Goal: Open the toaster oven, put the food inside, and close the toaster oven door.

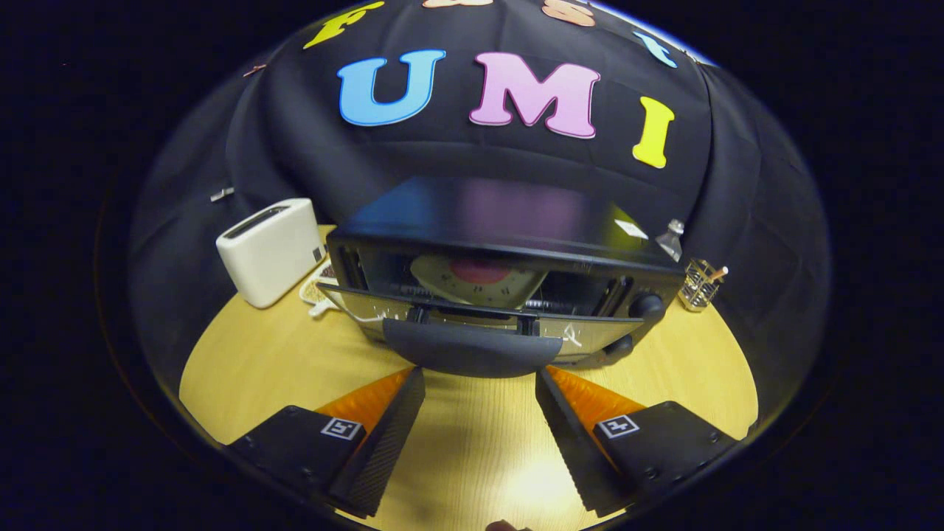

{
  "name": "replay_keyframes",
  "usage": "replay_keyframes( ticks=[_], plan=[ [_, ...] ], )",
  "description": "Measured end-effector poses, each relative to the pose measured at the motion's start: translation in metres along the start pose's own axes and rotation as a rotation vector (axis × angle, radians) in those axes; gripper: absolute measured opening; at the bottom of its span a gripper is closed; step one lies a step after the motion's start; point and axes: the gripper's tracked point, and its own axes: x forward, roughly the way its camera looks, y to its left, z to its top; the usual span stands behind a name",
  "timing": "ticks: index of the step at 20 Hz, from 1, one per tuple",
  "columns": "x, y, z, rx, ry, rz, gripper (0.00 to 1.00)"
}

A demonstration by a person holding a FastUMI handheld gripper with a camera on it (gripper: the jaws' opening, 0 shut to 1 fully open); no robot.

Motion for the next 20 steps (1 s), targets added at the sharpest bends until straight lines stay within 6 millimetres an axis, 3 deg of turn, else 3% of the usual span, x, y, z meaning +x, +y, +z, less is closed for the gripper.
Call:
replay_keyframes(
  ticks=[3,7,15,18,20],
  plan=[
    [-0.022,0.002,0.046,0.002,-0.113,0.019,0.99],
    [-0.074,-0.019,0.085,0.065,-0.247,0.017,0.99],
    [-0.175,-0.118,0.116,0.203,-0.443,-0.129,0.99],
    [-0.197,-0.145,0.118,0.261,-0.487,-0.18,0.99],
    [-0.202,-0.154,0.116,0.252,-0.501,-0.205,0.99]
  ],
)
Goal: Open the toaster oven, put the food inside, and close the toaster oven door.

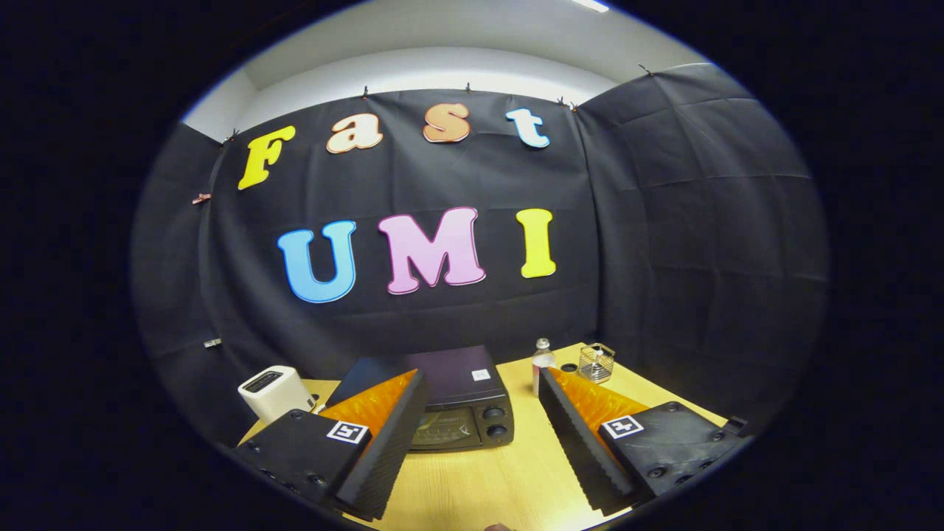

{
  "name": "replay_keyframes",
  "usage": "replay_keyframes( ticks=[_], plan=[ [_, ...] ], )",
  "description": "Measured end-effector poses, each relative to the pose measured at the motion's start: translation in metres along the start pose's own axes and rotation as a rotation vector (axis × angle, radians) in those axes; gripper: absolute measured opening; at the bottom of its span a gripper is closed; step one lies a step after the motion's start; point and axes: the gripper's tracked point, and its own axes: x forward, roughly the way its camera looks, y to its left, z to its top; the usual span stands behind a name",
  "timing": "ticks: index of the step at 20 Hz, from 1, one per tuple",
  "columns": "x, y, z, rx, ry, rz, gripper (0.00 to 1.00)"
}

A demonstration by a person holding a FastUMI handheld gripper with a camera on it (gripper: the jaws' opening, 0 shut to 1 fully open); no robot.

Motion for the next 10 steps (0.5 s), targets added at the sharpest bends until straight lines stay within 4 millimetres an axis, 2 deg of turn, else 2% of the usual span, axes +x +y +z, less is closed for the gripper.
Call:
replay_keyframes(
  ticks=[5,10],
  plan=[
    [-0.007,0.011,0.005,-0.02,-0.002,0.036,0.99],
    [-0.009,0.031,0.002,-0.027,0.008,0.09,0.99]
  ],
)
